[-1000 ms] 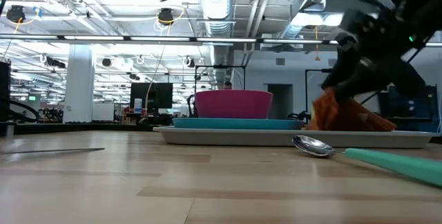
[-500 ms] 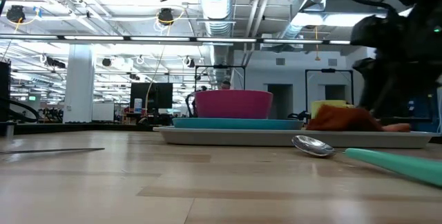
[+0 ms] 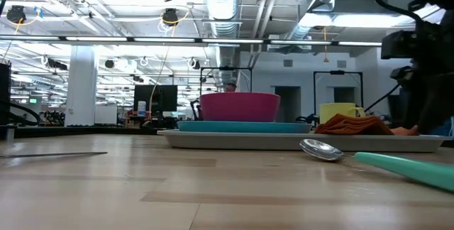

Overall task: Set up tray
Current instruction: Put the orange napkin on top of the gray tray to the right of the blue plate

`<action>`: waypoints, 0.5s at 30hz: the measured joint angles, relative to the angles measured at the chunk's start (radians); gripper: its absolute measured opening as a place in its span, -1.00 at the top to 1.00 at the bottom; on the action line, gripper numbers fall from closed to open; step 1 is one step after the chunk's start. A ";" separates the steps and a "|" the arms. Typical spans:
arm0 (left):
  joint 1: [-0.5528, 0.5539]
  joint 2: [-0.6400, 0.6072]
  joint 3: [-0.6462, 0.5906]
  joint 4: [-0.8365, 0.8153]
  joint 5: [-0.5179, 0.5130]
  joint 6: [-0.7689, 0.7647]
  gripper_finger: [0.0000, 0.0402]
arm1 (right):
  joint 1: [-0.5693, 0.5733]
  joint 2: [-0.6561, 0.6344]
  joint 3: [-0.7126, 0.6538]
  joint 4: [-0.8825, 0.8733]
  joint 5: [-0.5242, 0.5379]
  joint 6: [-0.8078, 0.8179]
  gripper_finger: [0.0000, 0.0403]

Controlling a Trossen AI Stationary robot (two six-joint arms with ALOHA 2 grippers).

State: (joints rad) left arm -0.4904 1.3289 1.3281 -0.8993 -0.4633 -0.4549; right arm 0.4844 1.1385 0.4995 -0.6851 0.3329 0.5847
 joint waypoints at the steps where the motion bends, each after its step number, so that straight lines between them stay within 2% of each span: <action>1: 0.000 0.000 0.000 0.000 -0.002 0.000 0.39 | 0.000 0.000 0.000 -0.005 0.011 0.014 0.19; 9: 0.000 0.000 0.000 0.000 -0.006 0.001 0.39 | -0.020 0.000 0.000 -0.107 0.115 0.160 0.43; 15: 0.000 0.000 0.000 0.000 -0.016 0.001 0.39 | -0.044 0.000 0.000 -0.063 0.153 0.225 0.68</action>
State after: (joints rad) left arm -0.4904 1.3289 1.3281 -0.8993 -0.4791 -0.4538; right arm 0.4400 1.1381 0.4992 -0.7478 0.4859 0.8095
